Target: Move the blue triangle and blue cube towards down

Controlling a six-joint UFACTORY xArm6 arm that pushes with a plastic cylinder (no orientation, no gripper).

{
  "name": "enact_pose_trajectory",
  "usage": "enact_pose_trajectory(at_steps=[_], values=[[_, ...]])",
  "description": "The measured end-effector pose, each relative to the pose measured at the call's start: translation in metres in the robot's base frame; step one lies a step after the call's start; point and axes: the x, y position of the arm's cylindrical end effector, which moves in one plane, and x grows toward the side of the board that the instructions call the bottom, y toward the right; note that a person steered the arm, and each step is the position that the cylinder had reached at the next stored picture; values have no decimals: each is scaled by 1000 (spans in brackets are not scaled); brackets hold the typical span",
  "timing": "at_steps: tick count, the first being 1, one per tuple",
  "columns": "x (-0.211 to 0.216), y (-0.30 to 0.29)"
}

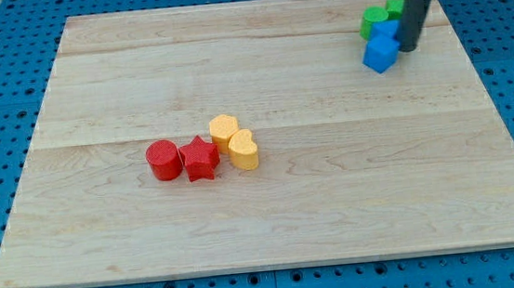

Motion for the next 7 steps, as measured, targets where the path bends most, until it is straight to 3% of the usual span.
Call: enact_pose_trajectory(at_steps=[1, 2, 3, 4, 5, 6, 7], values=[[0, 30], [-41, 29], [-44, -54], [-15, -131], [3, -151], [-49, -159], [-63, -84]])
